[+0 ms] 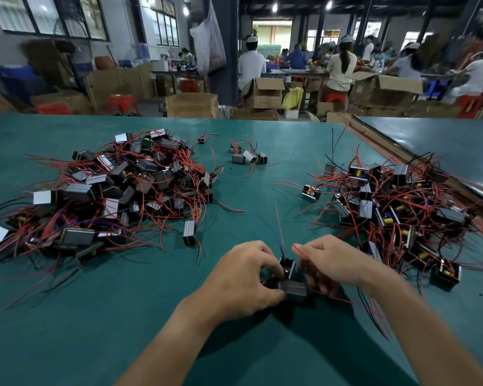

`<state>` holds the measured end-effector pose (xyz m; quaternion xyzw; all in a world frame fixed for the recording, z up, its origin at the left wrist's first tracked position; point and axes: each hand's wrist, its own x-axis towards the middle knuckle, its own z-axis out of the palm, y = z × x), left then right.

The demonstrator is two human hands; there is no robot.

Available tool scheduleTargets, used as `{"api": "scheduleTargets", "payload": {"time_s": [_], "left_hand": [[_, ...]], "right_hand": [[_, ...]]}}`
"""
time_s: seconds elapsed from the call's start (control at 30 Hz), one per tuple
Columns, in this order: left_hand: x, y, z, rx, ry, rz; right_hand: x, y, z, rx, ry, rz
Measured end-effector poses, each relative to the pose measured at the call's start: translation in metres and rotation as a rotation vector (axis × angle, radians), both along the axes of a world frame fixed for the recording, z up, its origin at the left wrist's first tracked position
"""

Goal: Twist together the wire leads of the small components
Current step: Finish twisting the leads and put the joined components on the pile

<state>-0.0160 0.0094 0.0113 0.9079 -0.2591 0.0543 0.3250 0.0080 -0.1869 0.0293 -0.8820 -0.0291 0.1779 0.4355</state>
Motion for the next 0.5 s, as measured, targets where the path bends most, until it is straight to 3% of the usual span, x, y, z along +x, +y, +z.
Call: {"api": "scheduleTargets", "payload": {"time_s": [0.2, 0.5], "left_hand": [[-0.002, 0.001, 0.005, 0.056, -0.085, 0.032], [0.000, 0.014, 0.010, 0.066, 0.175, 0.086]], "right_hand": [[-0.008, -0.003, 0.005, -0.110, -0.180, 0.317], [-0.011, -0.002, 0.005, -0.124, -0.197, 0.453]]}}
